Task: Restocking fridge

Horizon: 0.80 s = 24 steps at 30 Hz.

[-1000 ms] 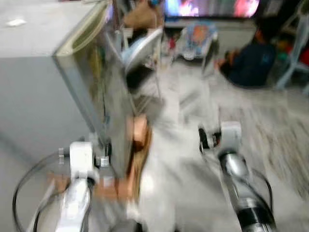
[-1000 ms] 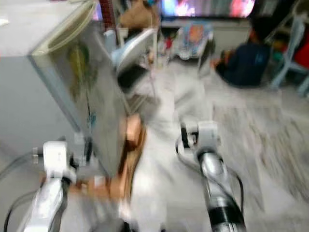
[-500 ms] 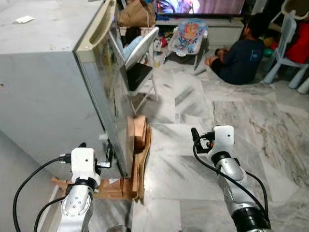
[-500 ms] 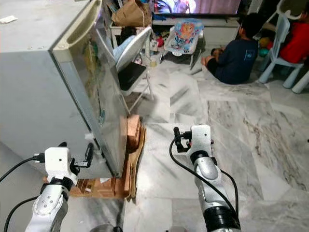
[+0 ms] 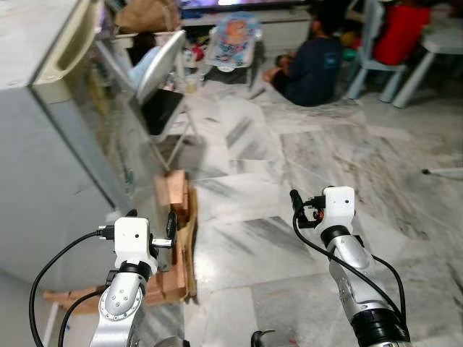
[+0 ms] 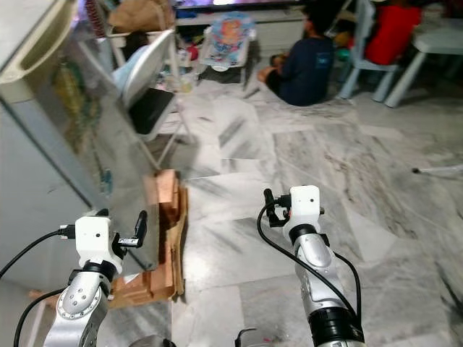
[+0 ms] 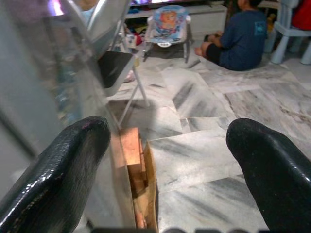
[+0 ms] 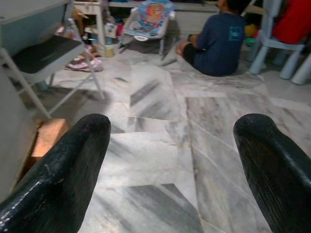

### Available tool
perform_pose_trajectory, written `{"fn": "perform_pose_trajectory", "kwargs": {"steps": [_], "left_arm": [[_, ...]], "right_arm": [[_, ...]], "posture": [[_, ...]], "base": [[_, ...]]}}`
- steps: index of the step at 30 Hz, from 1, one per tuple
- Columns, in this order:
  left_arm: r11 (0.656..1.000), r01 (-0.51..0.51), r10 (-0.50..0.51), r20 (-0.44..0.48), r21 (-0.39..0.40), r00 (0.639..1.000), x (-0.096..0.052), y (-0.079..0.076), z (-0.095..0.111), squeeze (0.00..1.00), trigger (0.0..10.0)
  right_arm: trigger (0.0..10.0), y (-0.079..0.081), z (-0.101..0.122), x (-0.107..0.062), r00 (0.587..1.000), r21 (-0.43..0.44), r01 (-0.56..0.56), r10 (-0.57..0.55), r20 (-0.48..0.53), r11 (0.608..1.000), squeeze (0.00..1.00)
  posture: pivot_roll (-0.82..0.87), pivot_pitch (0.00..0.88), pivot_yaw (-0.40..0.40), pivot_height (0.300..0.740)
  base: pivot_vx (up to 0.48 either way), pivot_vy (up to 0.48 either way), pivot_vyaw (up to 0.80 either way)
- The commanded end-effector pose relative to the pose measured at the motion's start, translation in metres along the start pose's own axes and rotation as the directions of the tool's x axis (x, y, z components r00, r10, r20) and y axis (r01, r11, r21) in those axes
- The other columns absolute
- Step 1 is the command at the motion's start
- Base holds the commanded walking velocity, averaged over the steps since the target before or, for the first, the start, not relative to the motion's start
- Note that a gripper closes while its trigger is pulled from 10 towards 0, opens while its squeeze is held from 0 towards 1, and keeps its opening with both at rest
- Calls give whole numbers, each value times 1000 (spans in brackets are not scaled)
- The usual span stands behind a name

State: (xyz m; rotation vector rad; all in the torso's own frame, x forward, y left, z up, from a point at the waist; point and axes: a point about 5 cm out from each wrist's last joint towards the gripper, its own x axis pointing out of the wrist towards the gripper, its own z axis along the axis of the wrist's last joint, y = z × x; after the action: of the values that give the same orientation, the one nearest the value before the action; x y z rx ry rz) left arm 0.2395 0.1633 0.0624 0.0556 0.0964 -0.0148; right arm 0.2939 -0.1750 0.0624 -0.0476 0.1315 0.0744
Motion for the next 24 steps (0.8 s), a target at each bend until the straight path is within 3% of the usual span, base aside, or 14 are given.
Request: {"fn": "perform_pose_trajectory", "kwargs": {"steps": [1, 9, 19, 24], "left_arm": [[999, -27, 27, -7, 26, 1000, 4, 4, -1, 0, 10000], [986, -148, 150, -32, 73, 988, 20, 19, -1, 0, 10000], [982, -172, 176, -59, 73, 983, 28, 19, -5, 0, 10000], [973, -209, 216, -66, 99, 974, 43, 18, -4, 0, 10000]], "right_arm": [[10000, 2, 2, 0, 1000, -5, -12, 12, 3, 1000, 0], [10000, 0, -2, -5, 1000, -11, -18, 18, -11, 1000, 0], [10000, 2, -7, -11, 999, -19, -34, 34, -41, 999, 0], [10000, -3, -15, -17, 994, -41, -64, 60, -90, 997, 0]], "posture": [[-51, 57, 12, 740], [-69, 74, 21, 740], [-75, 77, 21, 740], [-70, 74, 17, 740]], "base": [[0, 0, -613], [0, 0, -77], [0, 0, 0], [0, 0, 0]]}}
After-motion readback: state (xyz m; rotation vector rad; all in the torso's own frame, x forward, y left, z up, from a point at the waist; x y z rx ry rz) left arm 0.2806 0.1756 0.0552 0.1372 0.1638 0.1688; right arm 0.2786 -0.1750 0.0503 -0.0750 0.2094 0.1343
